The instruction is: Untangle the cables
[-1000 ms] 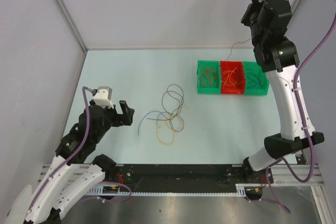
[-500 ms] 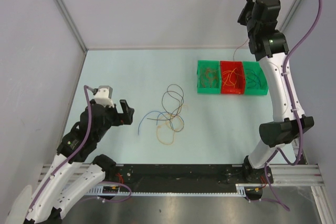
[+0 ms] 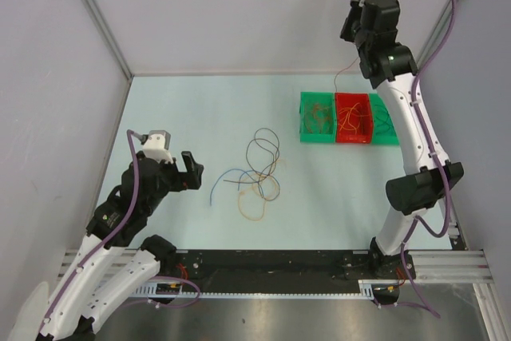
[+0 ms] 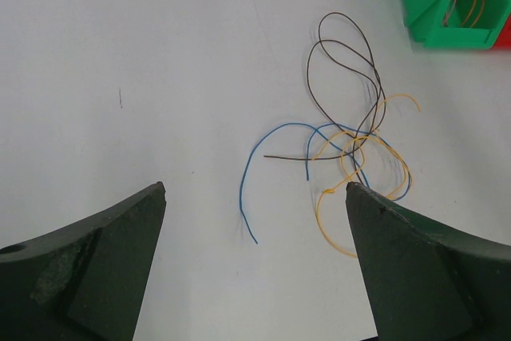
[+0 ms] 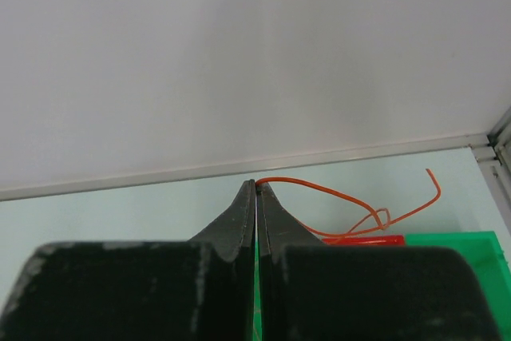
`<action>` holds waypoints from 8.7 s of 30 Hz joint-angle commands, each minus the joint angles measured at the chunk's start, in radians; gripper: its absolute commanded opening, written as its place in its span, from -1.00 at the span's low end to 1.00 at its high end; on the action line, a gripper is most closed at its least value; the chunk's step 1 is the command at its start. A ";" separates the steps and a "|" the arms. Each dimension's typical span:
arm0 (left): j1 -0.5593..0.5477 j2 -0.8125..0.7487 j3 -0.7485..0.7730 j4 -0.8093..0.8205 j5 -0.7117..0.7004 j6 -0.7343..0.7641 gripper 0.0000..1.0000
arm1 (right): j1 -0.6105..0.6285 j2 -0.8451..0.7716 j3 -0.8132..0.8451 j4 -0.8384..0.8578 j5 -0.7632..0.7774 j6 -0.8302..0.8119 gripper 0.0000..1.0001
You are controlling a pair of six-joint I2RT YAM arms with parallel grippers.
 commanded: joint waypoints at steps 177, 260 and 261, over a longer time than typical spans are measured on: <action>0.055 0.023 -0.001 0.040 0.041 0.011 1.00 | -0.287 0.164 -0.623 0.118 -0.225 0.294 -1.00; -0.525 0.668 -0.056 0.389 0.020 -0.289 0.62 | 0.471 -0.603 -1.445 0.108 0.215 0.586 0.15; -0.533 0.708 -0.053 0.405 0.013 -0.288 0.60 | 0.470 -0.612 -1.459 0.130 0.210 0.584 0.15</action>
